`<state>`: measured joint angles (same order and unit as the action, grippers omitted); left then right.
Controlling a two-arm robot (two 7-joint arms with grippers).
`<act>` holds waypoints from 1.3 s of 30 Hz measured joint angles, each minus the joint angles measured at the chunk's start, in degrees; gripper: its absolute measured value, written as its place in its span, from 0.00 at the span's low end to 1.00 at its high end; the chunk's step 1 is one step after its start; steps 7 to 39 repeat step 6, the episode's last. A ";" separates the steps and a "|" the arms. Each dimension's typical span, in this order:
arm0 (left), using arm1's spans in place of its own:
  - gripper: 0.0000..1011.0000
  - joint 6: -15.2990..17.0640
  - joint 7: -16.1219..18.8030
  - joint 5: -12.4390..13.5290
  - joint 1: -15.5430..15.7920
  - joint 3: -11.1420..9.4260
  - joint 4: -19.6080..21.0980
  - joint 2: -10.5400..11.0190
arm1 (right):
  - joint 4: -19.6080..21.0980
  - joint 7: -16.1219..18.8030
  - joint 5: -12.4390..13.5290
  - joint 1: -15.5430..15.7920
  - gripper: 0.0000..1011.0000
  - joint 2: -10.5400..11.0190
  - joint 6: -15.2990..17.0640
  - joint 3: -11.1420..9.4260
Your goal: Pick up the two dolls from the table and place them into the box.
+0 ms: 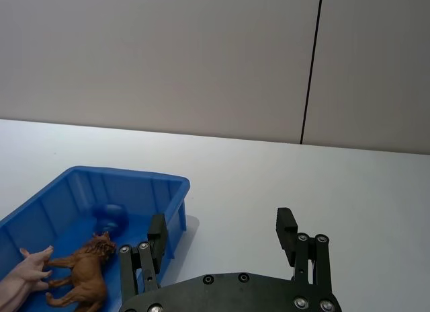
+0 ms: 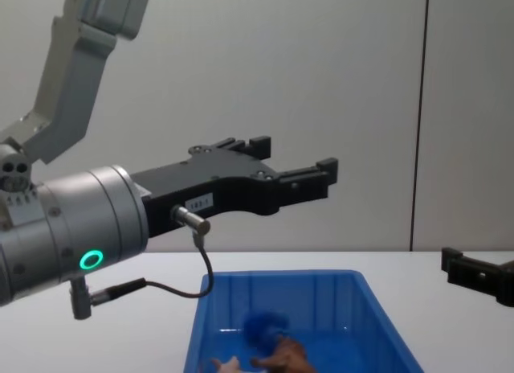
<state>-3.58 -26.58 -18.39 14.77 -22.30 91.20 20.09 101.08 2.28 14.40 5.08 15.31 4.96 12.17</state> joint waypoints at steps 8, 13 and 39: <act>0.99 -0.33 -1.11 -0.03 0.33 -0.12 -0.25 -0.26 | 0.00 0.00 0.00 0.00 0.99 0.00 0.00 0.00; 0.99 -0.33 -1.11 -0.03 0.33 -0.12 -0.25 -0.26 | 0.00 0.00 0.00 0.00 0.99 0.00 0.00 0.00; 0.99 -0.33 -1.11 -0.03 0.33 -0.12 -0.25 -0.26 | 0.00 0.00 0.00 0.00 0.99 0.00 0.00 0.00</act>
